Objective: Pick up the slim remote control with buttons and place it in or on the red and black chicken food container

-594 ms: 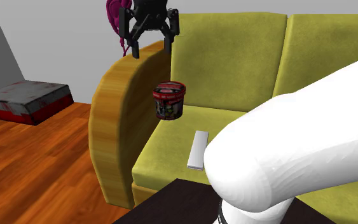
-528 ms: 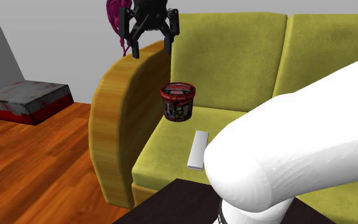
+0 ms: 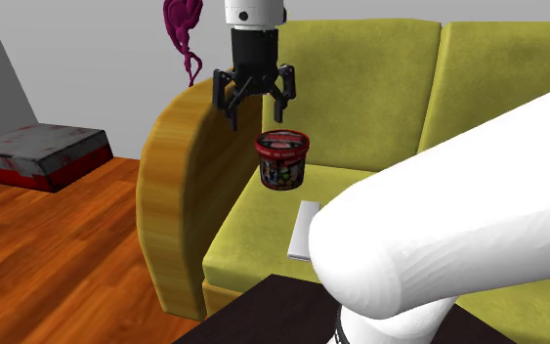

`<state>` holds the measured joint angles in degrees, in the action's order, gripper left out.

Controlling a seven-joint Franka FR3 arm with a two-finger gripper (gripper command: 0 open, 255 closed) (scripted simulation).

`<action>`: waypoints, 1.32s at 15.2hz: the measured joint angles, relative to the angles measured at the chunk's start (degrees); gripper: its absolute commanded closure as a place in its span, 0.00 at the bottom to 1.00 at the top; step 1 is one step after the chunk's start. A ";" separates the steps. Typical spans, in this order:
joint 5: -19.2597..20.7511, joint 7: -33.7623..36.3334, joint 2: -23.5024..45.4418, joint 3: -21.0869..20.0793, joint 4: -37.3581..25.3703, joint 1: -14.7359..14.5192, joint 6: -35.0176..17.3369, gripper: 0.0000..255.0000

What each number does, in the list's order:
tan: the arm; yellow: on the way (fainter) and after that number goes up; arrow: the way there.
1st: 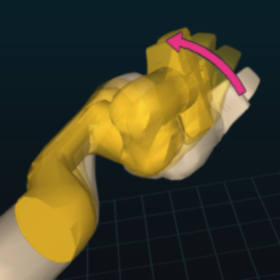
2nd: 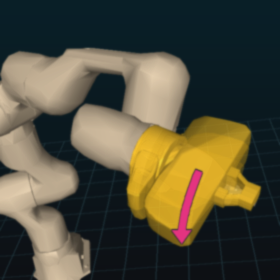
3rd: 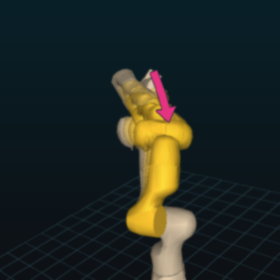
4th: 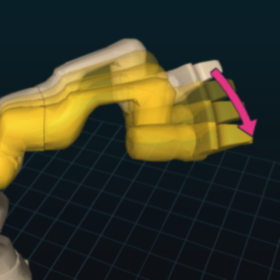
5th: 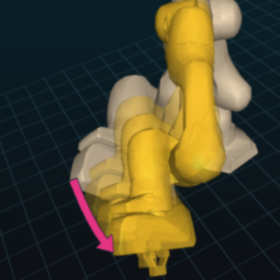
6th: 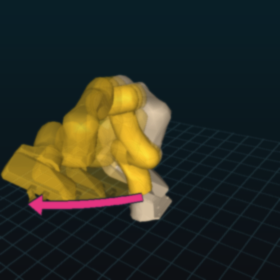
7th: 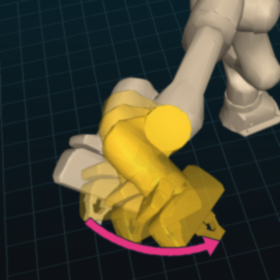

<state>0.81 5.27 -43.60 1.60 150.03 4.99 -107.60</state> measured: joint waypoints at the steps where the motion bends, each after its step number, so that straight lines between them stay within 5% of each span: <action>1: 0.17 0.87 0.57 0.10 1.26 0.67 -1.72 0.00; 10: 2.72 7.72 8.06 2.16 12.87 7.73 -19.99 0.00; 20: 6.55 15.48 26.46 4.82 19.30 16.48 -43.92 0.00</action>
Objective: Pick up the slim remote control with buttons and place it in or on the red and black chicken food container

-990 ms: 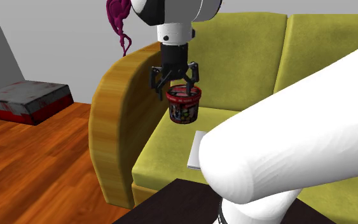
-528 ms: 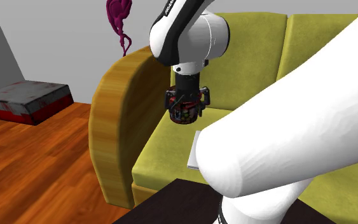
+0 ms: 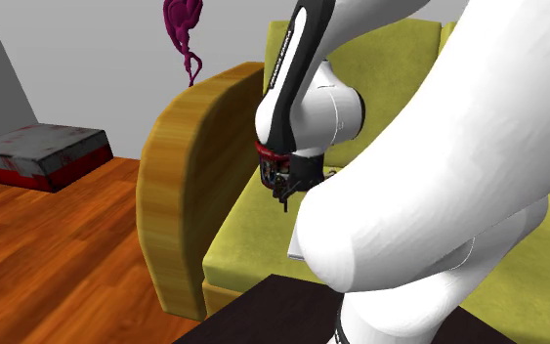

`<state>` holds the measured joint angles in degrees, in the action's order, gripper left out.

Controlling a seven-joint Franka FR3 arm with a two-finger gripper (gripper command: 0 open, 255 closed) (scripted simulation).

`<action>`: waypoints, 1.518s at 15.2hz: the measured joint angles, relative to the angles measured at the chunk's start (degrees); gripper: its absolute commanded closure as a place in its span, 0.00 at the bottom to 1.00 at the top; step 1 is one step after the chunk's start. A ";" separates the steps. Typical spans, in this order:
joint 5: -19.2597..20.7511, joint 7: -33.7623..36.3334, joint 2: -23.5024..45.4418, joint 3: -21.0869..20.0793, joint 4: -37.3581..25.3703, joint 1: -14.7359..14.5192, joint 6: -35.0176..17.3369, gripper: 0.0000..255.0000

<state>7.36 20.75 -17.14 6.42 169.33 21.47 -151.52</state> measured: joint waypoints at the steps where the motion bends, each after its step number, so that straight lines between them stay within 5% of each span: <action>1: 0.34 0.28 1.60 0.24 0.41 0.55 -2.00 0.00; 8: 0.75 0.92 11.18 0.52 -0.10 0.97 -11.10 0.00; 14: 0.79 1.02 12.29 0.51 -0.10 0.97 -12.26 0.00; 15: 0.80 1.02 12.30 0.51 -0.10 0.97 -12.27 1.00; 23: 0.79 1.03 12.30 0.51 -0.11 0.97 -12.29 1.00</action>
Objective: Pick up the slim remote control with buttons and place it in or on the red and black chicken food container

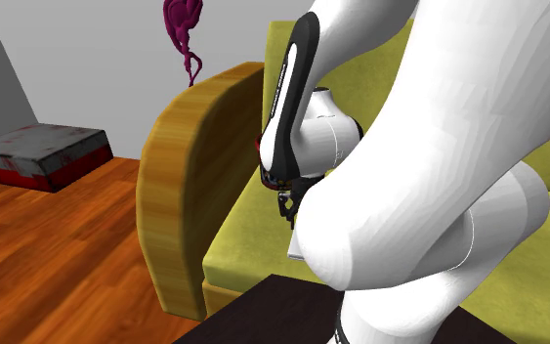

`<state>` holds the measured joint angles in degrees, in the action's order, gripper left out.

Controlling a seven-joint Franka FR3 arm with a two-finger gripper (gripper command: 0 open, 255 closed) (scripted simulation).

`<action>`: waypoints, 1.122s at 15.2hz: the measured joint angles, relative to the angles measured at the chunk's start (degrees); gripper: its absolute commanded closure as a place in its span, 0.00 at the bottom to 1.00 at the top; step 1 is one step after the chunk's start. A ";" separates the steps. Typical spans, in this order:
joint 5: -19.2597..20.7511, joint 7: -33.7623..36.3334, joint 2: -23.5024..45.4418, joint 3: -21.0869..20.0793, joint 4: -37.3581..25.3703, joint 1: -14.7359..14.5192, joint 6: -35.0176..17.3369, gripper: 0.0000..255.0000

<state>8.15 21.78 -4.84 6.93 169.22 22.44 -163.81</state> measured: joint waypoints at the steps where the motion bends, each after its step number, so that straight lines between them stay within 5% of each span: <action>1: 0.00 0.00 0.00 0.00 0.00 0.00 0.00 1.00; 17: -0.68 -0.76 -16.87 -0.28 -0.64 -0.13 17.50 1.00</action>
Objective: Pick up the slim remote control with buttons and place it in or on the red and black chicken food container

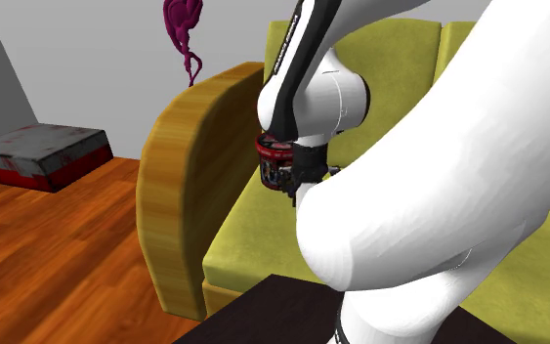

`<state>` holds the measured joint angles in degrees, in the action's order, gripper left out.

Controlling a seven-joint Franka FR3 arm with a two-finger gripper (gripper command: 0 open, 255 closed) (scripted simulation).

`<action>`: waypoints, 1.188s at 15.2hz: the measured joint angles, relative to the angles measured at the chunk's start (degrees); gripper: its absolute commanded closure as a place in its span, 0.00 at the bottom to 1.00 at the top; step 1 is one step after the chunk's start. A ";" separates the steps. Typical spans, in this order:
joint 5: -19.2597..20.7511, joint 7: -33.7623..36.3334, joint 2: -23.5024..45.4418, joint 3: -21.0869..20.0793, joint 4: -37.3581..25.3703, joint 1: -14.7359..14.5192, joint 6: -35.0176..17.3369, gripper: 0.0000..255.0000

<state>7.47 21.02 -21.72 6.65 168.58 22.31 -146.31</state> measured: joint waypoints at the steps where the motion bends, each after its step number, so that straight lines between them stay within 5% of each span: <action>1: -0.05 -0.03 -1.47 -0.06 0.00 0.00 1.46 1.00; 18: -1.15 -0.81 -15.01 -0.81 -5.94 -0.24 20.94 1.00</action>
<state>6.32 20.22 -36.73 5.84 162.64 22.07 -125.36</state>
